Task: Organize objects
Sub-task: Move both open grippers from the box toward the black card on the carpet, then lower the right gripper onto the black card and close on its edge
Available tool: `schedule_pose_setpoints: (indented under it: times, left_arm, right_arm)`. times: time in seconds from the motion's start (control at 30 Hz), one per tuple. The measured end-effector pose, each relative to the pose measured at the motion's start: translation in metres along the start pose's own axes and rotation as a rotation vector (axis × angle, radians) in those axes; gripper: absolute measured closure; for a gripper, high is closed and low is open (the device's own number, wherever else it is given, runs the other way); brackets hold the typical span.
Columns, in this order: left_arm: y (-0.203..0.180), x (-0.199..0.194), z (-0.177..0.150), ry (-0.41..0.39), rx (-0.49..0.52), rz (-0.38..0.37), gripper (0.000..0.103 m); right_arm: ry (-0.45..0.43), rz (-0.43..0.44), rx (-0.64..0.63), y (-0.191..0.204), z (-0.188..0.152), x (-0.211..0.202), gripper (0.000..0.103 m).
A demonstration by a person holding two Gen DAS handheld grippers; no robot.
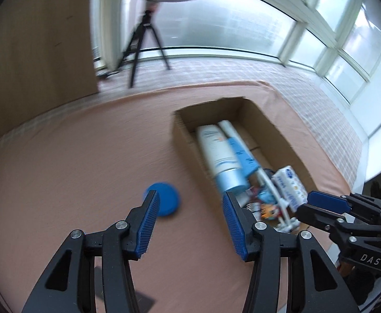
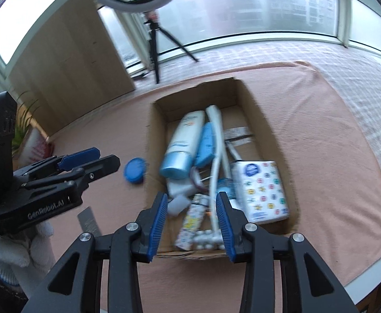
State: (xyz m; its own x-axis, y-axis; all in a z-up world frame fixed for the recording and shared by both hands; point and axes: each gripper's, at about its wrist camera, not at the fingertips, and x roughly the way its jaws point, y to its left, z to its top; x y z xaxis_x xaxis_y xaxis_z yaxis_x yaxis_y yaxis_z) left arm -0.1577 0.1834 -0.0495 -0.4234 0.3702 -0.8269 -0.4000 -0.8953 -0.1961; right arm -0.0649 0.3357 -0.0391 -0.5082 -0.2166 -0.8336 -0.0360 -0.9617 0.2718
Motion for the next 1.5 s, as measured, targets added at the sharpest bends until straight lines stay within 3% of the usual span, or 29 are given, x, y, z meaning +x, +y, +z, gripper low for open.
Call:
schedule_pose_setpoints:
  times: [0.23, 0.47, 0.77, 1.03, 1.5]
  left_arm:
    - [0.063, -0.032, -0.039, -0.011, -0.157, 0.064, 0.049]
    - [0.11, -0.044, -0.091, 0.03, -0.261, 0.132, 0.049]
    - [0.117, -0.033, -0.149, 0.094, -0.357, 0.068, 0.049]
    - [0.111, -0.026, -0.175, 0.114, -0.382, 0.048, 0.049]
    - [0.145, -0.053, -0.21, 0.11, -0.47, 0.062, 0.049]
  right_arm:
    - [0.053, 0.1, -0.075, 0.039, -0.005, 0.011, 0.068]
    - [0.142, 0.192, -0.111, 0.074, -0.008, 0.039, 0.068]
    - [0.331, 0.294, -0.141, 0.11, -0.014, 0.096, 0.068]
    - [0.412, 0.288, -0.221, 0.142, -0.026, 0.13, 0.068]
    - [0.416, 0.177, -0.351, 0.184, -0.047, 0.155, 0.065]
